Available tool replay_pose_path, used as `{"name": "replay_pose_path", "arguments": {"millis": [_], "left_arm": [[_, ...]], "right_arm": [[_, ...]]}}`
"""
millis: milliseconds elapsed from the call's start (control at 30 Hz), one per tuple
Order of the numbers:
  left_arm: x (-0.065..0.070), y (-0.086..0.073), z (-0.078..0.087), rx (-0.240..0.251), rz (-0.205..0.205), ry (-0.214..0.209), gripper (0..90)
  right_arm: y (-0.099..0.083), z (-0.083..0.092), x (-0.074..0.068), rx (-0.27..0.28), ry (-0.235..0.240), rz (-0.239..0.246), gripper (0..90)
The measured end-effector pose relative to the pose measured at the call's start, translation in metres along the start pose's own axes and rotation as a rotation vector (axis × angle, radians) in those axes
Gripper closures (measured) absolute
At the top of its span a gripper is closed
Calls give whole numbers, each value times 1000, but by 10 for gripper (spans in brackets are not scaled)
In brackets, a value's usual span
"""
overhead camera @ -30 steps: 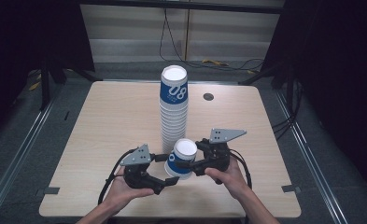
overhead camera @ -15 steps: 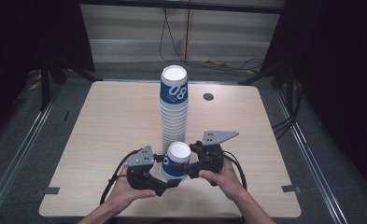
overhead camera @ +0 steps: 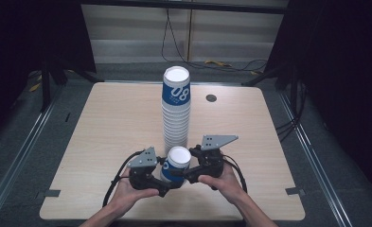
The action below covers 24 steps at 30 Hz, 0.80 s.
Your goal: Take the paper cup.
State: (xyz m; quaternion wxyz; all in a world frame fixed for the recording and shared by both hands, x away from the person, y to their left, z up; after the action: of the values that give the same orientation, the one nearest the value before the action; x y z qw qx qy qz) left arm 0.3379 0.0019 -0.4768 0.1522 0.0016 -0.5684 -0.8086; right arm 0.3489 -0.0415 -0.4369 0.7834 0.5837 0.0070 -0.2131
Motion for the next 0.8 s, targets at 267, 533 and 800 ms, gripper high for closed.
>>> {"name": "replay_pose_path", "arguments": {"millis": [267, 533, 800], "left_arm": [[0, -3, 2, -20, -3, -8, 196], [-2, -6, 4, -42, 5, -12, 211], [-6, -10, 10, -70, 31, -7, 217]], "right_arm": [[1, 1, -1, -15, -4, -23, 176], [7, 13, 2, 1, -17, -41, 143], [7, 24, 6, 3, -36, -36, 141]]}}
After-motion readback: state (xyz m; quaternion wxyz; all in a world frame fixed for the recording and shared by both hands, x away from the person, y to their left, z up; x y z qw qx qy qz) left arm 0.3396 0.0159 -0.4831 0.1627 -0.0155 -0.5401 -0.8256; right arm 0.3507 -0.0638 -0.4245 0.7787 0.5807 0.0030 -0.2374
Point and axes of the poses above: each handheld gripper's, and its own axes: z roughly backward along the jaws, y roughly out of its top, x roughly to its right, the point moved 10 cm from there along -z, roughly forward along the jaws, and after that the axes turned 1 degree about -y, right-handed, at the moved point
